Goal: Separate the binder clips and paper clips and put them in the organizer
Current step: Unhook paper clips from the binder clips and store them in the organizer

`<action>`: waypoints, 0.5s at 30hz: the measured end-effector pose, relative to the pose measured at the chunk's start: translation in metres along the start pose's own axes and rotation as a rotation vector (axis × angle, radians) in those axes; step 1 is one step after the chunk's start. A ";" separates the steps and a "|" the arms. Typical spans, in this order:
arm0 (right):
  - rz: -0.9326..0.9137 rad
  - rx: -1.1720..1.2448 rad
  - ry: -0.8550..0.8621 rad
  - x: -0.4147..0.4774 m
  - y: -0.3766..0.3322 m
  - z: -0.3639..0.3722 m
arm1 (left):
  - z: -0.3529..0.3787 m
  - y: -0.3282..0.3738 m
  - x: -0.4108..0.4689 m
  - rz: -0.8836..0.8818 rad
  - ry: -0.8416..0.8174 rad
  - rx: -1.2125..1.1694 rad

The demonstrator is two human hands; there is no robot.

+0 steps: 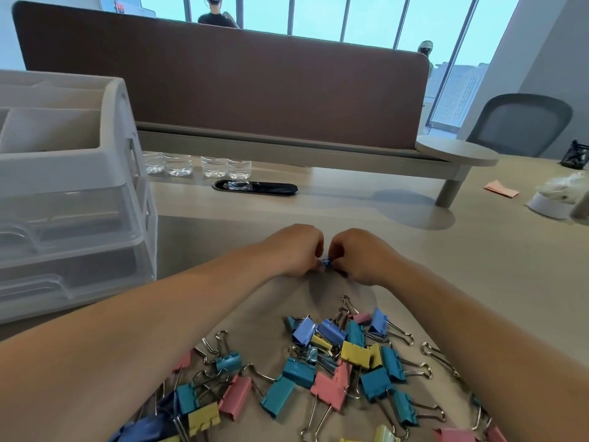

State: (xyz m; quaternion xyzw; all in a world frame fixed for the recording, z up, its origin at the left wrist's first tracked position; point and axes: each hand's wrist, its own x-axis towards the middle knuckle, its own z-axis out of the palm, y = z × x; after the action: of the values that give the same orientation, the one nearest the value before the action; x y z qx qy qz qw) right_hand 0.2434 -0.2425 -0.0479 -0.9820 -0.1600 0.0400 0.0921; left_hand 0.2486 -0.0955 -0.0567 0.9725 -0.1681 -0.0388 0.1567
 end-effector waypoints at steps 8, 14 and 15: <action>0.017 -0.060 -0.041 0.000 -0.004 0.000 | -0.002 0.005 0.002 -0.004 -0.024 0.065; 0.004 -0.107 -0.061 0.002 -0.007 0.000 | -0.004 0.005 0.002 0.041 -0.039 0.138; 0.001 -0.111 -0.061 0.002 -0.008 0.000 | -0.005 0.005 0.001 0.046 -0.034 0.140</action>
State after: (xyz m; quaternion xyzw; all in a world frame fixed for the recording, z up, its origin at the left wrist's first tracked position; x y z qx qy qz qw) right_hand 0.2429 -0.2348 -0.0461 -0.9840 -0.1642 0.0609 0.0328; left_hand 0.2487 -0.0994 -0.0507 0.9761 -0.1953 -0.0401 0.0865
